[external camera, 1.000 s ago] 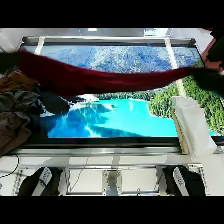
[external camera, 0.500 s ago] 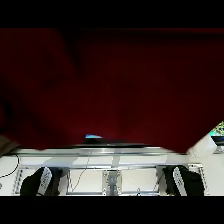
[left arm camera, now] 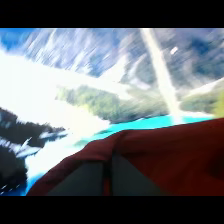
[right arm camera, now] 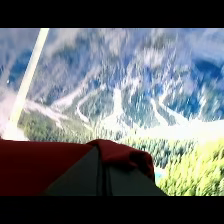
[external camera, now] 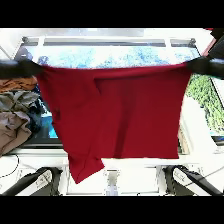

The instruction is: Fold the shirts.

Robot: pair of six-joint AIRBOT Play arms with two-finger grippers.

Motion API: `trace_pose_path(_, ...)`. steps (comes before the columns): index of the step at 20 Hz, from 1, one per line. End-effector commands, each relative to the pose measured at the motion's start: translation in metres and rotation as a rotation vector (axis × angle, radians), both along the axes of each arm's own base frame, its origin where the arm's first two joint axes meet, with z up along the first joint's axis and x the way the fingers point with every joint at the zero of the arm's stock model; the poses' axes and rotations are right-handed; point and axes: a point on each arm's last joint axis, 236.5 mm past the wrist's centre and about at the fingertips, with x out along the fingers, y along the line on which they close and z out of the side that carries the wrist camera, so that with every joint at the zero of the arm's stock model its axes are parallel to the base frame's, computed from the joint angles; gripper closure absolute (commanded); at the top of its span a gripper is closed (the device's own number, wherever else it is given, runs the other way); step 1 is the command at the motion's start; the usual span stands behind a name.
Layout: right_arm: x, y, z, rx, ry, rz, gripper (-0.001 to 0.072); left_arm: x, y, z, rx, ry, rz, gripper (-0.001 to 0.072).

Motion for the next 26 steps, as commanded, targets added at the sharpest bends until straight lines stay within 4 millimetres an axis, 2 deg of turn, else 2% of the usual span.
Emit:
trace_pose_path(1,0.035,0.005,-0.121,0.024,0.188,-0.019,0.0687,0.054,0.025,-0.124,0.133,0.134,0.172,0.0694)
trace_pose_path(3,0.055,0.007,-0.163,0.022,0.22,-0.054,0.0686,0.077,0.033,-0.15,0.101,0.13,0.246,0.0694)
trace_pose_path(5,0.075,0.001,-0.182,0.006,0.196,-0.108,0.0687,0.091,0.034,-0.158,0.079,0.111,0.27,0.0694)
trace_pose_path(7,0.089,-0.01,-0.177,-0.013,0.138,-0.163,0.0687,0.097,0.036,-0.15,0.076,0.078,0.281,0.0694)
trace_pose_path(10,0.093,-0.014,-0.158,-0.009,0.125,-0.141,0.0686,0.096,0.03,-0.129,0.065,0.074,0.259,0.0694)
trace_pose_path(12,0.085,-0.007,-0.158,-0.016,0.164,-0.088,0.0687,0.072,0.023,-0.135,0.089,0.165,0.196,0.0694)
trace_pose_path(14,0.069,0.002,-0.17,-0.026,0.23,-0.03,0.0686,0.03,0.022,-0.162,0.153,0.349,0.112,0.0694)
trace_pose_path(16,0.051,0.011,-0.188,-0.046,0.303,0.023,0.0687,-0.003,0.027,-0.188,0.201,0.478,0.079,0.0694)
trace_pose_path(19,0.028,0.019,-0.22,-0.051,0.387,0.046,0.0687,-0.034,0.021,-0.222,0.184,0.587,0.064,0.0694)
trace_pose_path(22,0.015,0.017,-0.243,-0.051,0.426,0.025,0.0687,-0.046,0.016,-0.235,0.162,0.626,0.062,0.0694)
trace_pose_path(26,0.009,0.012,-0.259,-0.061,0.445,-0.001,0.0687,-0.046,0.016,-0.237,0.161,0.624,0.064,0.0694)
